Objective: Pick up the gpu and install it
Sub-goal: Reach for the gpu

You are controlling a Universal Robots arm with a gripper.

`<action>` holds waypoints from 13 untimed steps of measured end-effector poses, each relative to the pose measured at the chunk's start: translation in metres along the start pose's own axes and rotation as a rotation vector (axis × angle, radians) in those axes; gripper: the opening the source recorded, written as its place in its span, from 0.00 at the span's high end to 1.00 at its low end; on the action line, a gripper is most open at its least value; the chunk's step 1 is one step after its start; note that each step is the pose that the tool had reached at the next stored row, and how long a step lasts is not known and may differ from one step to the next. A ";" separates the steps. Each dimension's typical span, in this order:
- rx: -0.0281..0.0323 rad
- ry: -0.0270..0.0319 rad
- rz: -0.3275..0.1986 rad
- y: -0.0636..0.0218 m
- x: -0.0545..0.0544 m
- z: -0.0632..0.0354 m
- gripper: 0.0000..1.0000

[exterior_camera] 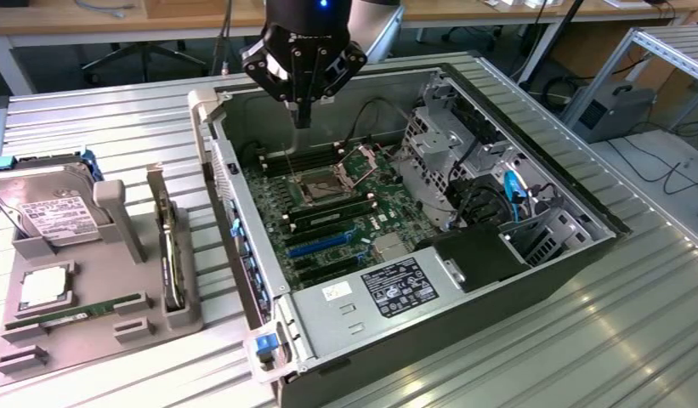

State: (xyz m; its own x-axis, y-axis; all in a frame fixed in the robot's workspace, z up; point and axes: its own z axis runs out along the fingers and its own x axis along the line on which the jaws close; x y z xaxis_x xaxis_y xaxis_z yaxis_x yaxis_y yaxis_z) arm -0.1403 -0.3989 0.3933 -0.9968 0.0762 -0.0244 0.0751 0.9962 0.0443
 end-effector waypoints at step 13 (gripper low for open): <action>0.0000 0.0000 0.000 -0.0003 0.004 -0.0001 0.89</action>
State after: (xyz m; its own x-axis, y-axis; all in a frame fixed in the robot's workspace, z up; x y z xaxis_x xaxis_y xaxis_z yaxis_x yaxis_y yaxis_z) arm -0.1443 -0.3989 0.3933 -0.9968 0.0762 -0.0244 0.0750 0.9962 0.0443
